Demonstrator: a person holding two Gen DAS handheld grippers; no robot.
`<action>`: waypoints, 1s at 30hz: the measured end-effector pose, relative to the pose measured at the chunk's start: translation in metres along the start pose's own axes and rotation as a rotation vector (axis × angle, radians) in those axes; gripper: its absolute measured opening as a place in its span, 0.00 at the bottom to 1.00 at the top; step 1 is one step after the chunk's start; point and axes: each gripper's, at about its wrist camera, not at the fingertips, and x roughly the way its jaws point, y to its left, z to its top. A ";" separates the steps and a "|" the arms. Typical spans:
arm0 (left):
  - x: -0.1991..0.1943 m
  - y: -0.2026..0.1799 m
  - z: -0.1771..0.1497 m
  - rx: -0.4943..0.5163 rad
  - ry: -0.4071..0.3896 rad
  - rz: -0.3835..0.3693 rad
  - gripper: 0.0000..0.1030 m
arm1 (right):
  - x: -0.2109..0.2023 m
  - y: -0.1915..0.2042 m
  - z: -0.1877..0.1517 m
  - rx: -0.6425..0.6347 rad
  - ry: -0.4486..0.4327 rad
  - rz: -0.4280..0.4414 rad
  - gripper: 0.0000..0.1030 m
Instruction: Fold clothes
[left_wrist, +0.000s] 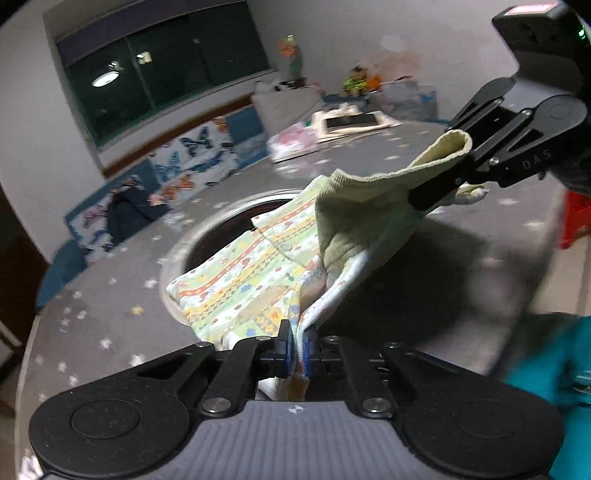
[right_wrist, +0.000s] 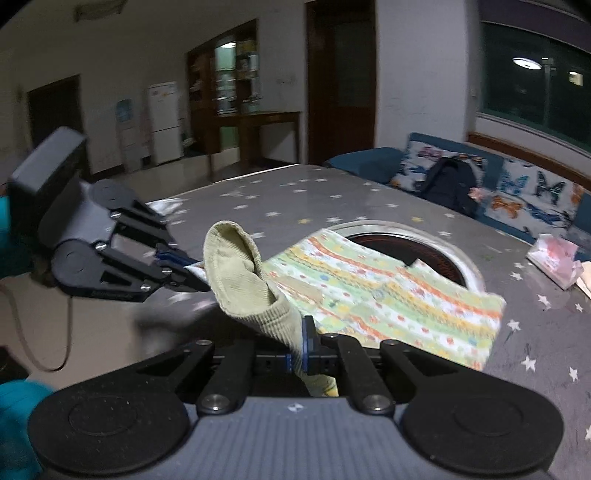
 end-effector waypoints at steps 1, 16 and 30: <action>-0.008 -0.004 0.000 0.007 -0.003 -0.015 0.06 | -0.010 0.005 0.000 -0.013 0.004 0.017 0.04; 0.043 0.045 0.054 0.007 -0.019 -0.023 0.06 | 0.026 -0.061 0.053 0.002 0.078 -0.037 0.04; 0.178 0.107 0.064 -0.187 0.157 -0.014 0.10 | 0.149 -0.136 0.052 0.102 0.170 -0.154 0.04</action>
